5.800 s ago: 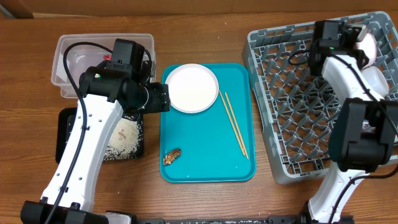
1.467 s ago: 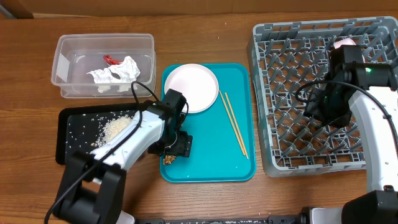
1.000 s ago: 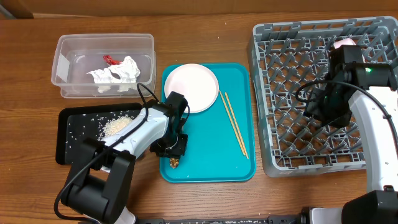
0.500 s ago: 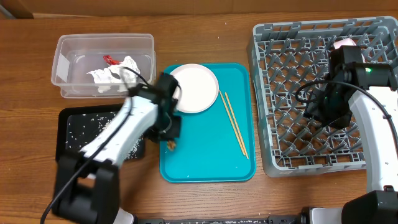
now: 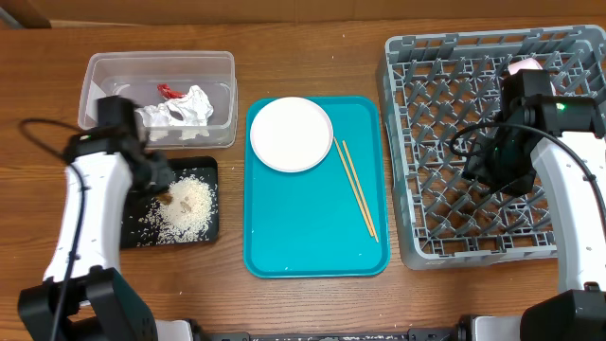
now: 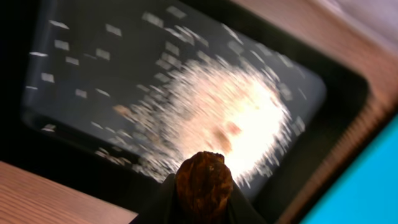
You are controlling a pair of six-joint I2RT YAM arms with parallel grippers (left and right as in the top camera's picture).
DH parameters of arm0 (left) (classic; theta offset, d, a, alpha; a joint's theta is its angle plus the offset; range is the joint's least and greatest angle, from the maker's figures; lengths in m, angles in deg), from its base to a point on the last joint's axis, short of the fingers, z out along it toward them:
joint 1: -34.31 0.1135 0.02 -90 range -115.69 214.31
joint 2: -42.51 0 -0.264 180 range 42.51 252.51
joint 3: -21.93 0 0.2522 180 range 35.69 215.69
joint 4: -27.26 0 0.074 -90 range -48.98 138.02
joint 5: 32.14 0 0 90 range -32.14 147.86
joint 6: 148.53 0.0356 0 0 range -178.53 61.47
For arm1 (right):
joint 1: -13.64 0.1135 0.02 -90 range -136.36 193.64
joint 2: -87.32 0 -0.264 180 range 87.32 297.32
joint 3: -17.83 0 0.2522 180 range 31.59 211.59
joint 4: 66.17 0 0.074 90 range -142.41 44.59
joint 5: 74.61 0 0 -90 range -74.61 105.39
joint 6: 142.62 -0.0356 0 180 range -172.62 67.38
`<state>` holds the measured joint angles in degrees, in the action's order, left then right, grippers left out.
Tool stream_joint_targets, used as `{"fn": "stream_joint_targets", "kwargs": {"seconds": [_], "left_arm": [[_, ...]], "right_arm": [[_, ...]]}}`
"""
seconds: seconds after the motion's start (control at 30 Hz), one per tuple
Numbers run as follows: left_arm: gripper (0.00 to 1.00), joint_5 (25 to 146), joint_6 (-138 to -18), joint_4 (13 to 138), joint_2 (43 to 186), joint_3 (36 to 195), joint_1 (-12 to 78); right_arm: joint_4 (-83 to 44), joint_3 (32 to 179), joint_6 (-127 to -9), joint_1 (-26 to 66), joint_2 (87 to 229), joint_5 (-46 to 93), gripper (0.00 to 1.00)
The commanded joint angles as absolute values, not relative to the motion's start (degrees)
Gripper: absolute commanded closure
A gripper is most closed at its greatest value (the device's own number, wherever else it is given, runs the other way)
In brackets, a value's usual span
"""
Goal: Sort waste into correct bins and load items into the dishwasher
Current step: 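Carry the food scrap with the left gripper and drop it on the black tray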
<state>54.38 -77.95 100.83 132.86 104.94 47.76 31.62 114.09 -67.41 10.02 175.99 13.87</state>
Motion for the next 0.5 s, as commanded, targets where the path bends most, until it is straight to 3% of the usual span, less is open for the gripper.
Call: {"fn": "stream_joint_targets", "kwargs": {"seconds": [0.0, 0.2, 0.47], "left_arm": [[0.94, 53.2, -79.4, 99.1, 134.7, 105.2, 51.6], [0.87, 52.2, -79.3, 97.7, 139.0, 105.2, 53.9], [0.86, 50.2, -79.3, 97.5, 144.5, 105.2, 53.9]], "right_arm": [[31.6, 115.3, -67.6, 10.0, 175.2, 13.5, 0.48], [31.6, 115.3, -67.6, 10.0, 175.2, 13.5, 0.48], [32.0, 115.3, -67.6, 10.0, 175.2, 13.5, 0.48]]}}
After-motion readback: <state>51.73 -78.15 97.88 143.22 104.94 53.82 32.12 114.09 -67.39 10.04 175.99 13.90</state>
